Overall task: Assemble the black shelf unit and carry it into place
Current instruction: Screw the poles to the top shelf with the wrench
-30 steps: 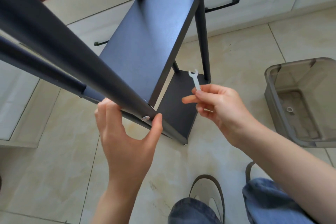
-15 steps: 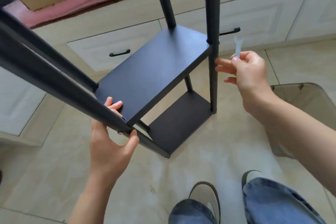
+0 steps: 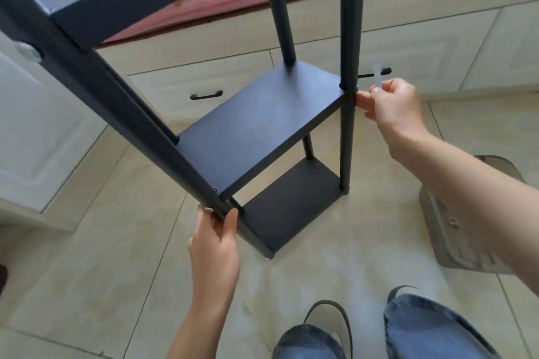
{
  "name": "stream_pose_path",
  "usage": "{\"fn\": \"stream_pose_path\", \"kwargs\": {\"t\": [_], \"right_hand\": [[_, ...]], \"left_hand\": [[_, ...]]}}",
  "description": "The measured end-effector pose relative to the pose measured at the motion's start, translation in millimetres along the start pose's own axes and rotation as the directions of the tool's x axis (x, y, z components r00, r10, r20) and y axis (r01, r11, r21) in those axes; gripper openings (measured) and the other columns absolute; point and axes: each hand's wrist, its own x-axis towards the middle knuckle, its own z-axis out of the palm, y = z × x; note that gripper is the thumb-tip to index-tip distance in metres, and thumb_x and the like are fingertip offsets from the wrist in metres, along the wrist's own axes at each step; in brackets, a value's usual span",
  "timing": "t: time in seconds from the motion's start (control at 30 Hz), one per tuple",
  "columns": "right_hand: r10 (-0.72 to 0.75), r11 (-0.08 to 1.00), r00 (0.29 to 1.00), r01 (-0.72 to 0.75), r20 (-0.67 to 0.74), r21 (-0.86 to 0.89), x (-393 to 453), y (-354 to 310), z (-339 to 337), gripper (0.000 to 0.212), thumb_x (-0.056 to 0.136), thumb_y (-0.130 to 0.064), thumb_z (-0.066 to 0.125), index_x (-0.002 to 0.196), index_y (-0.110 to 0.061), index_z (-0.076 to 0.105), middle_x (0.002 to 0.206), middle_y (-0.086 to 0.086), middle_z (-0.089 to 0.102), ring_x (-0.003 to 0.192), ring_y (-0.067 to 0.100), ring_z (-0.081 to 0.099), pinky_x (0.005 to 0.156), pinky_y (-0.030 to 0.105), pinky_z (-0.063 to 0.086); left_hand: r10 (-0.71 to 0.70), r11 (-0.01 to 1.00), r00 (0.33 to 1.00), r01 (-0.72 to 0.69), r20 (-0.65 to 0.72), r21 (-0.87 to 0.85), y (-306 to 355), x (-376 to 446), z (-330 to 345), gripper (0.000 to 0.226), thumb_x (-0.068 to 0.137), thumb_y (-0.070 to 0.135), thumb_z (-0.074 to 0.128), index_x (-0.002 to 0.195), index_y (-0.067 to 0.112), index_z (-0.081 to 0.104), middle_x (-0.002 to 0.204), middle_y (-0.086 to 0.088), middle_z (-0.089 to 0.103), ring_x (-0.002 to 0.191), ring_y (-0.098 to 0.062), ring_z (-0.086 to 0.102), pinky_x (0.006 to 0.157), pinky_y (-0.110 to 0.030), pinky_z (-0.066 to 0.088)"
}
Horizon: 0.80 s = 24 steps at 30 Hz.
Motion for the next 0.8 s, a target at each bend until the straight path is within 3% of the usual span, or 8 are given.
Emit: {"fn": "stream_pose_path", "kwargs": {"t": [0.07, 0.17, 0.3, 0.43, 0.53, 0.63, 0.73, 0.8], "right_hand": [[-0.002, 1.000, 1.000, 0.001, -0.013, -0.016, -3, 1, -2, 0.012, 0.101, -0.019, 0.040, 0.102, -0.018, 0.052, 0.091, -0.001, 0.076, 0.097, 0.014, 0.071, 0.101, 0.046, 0.049], [-0.001, 1.000, 1.000, 0.000, -0.029, -0.031, -17, 4, -4, 0.018, 0.099, -0.021, 0.040, 0.109, -0.014, 0.053, 0.085, -0.002, 0.076, 0.102, 0.020, 0.069, 0.101, 0.049, 0.047], [-0.028, 1.000, 0.999, 0.028, -0.022, -0.006, -55, 13, -12, 0.016, 0.100, -0.018, 0.041, 0.094, -0.018, 0.056, 0.079, -0.006, 0.076, 0.084, 0.009, 0.073, 0.095, 0.046, 0.052], [-0.059, 0.998, 0.998, 0.058, 0.017, 0.020, -95, 17, -19, 0.019, 0.102, -0.015, 0.041, 0.108, -0.007, 0.057, 0.078, -0.013, 0.076, 0.080, 0.004, 0.073, 0.086, 0.031, 0.055], [-0.058, 0.998, 0.997, 0.056, 0.057, 0.025, -116, 19, -24, 0.021, 0.103, -0.014, 0.041, 0.110, -0.005, 0.057, 0.079, -0.014, 0.075, 0.081, 0.002, 0.072, 0.081, 0.024, 0.054], [-0.052, 0.999, 0.993, 0.052, 0.108, 0.001, -130, 13, -28, 0.020, 0.103, -0.016, 0.041, 0.111, -0.006, 0.057, 0.078, -0.012, 0.076, 0.080, 0.004, 0.073, 0.086, 0.032, 0.055], [-0.045, 0.999, 0.986, 0.047, 0.158, -0.009, -145, 10, -28, 0.016, 0.101, -0.016, 0.043, 0.103, -0.010, 0.057, 0.080, -0.007, 0.077, 0.079, 0.007, 0.073, 0.089, 0.043, 0.055], [-0.052, 0.998, 0.979, 0.058, 0.196, -0.023, -155, 9, -29, 0.015, 0.101, -0.016, 0.044, 0.097, -0.013, 0.057, 0.080, -0.007, 0.076, 0.079, 0.007, 0.073, 0.087, 0.045, 0.056]], "left_hand": [[0.008, 0.999, 1.000, -0.008, -0.001, 0.049, -4, 10, -5, 0.008, 0.101, 0.028, 0.057, 0.106, 0.034, 0.055, 0.081, 0.027, 0.065, 0.081, 0.016, 0.059, 0.073, -0.008, 0.039], [-0.038, 0.996, 0.999, 0.041, -0.033, 0.080, -9, 34, -15, 0.009, 0.103, 0.026, 0.054, 0.112, 0.027, 0.056, 0.092, 0.022, 0.061, 0.089, -0.005, 0.057, 0.084, -0.031, 0.041], [-0.165, 0.981, 0.981, 0.175, -0.104, 0.089, -3, 65, -19, 0.014, 0.105, 0.021, 0.050, 0.119, 0.018, 0.050, 0.105, 0.000, 0.058, 0.100, -0.027, 0.053, 0.085, -0.036, 0.038], [-0.310, 0.943, 0.944, 0.320, -0.110, 0.091, 13, 86, -18, 0.042, 0.105, 0.021, 0.049, 0.142, 0.007, 0.036, 0.126, -0.017, 0.058, 0.112, -0.040, 0.054, 0.090, -0.045, 0.043], [-0.348, 0.936, 0.936, 0.350, -0.057, 0.041, 21, 81, -14, 0.065, 0.103, 0.017, 0.054, 0.154, 0.006, 0.016, 0.144, -0.019, 0.049, 0.132, -0.041, 0.047, 0.106, -0.047, 0.039], [-0.325, 0.946, 0.945, 0.324, 0.026, 0.022, 27, 64, -14, 0.074, 0.102, 0.024, 0.056, 0.158, 0.012, 0.009, 0.157, -0.013, 0.037, 0.143, -0.036, 0.037, 0.114, -0.046, 0.033], [-0.322, 0.946, 0.937, 0.324, 0.137, 0.012, 40, 45, -15, 0.062, 0.102, 0.039, 0.053, 0.154, 0.013, 0.031, 0.153, -0.007, 0.044, 0.138, -0.029, 0.045, 0.116, -0.047, 0.035], [-0.324, 0.907, 0.916, 0.372, 0.237, -0.197, 56, 29, -8, 0.032, 0.104, 0.040, 0.051, 0.126, 0.016, 0.056, 0.125, 0.001, 0.062, 0.123, -0.021, 0.057, 0.113, -0.046, 0.040]]}}
